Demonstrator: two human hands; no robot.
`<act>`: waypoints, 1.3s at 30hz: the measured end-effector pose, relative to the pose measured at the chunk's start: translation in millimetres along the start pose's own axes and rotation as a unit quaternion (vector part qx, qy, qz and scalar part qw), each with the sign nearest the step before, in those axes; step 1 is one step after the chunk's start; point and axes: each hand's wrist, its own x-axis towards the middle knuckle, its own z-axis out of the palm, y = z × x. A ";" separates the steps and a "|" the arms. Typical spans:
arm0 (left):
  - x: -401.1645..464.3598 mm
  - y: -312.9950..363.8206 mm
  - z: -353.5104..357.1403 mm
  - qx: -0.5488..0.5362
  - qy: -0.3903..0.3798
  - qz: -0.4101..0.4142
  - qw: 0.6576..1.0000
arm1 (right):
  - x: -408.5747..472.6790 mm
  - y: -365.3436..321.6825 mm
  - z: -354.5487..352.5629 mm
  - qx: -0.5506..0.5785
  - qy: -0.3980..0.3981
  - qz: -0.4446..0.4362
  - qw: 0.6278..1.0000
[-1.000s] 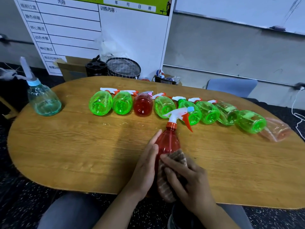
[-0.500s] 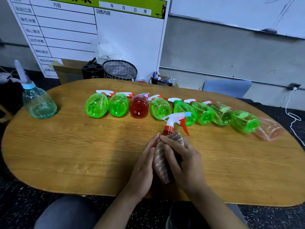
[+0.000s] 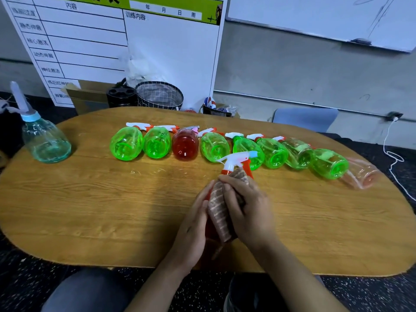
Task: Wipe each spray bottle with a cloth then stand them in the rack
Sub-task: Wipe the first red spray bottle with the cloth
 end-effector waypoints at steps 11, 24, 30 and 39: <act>-2.2 7.5 -2.1 -0.029 0.002 -0.029 0.999 | -74.1 12.8 -4.3 -0.020 -0.068 -0.205 0.976; -6.0 15.5 -4.9 -0.047 0.002 -0.031 0.998 | -49.8 37.4 -11.9 0.235 0.058 0.190 0.952; -4.4 18.0 -2.1 -0.101 -0.015 -0.051 0.993 | -40.6 34.3 -14.1 0.352 0.082 0.257 0.896; -4.0 6.2 -3.1 -0.074 -0.033 -0.041 0.996 | 1.9 1.8 -9.7 0.192 0.018 0.081 0.978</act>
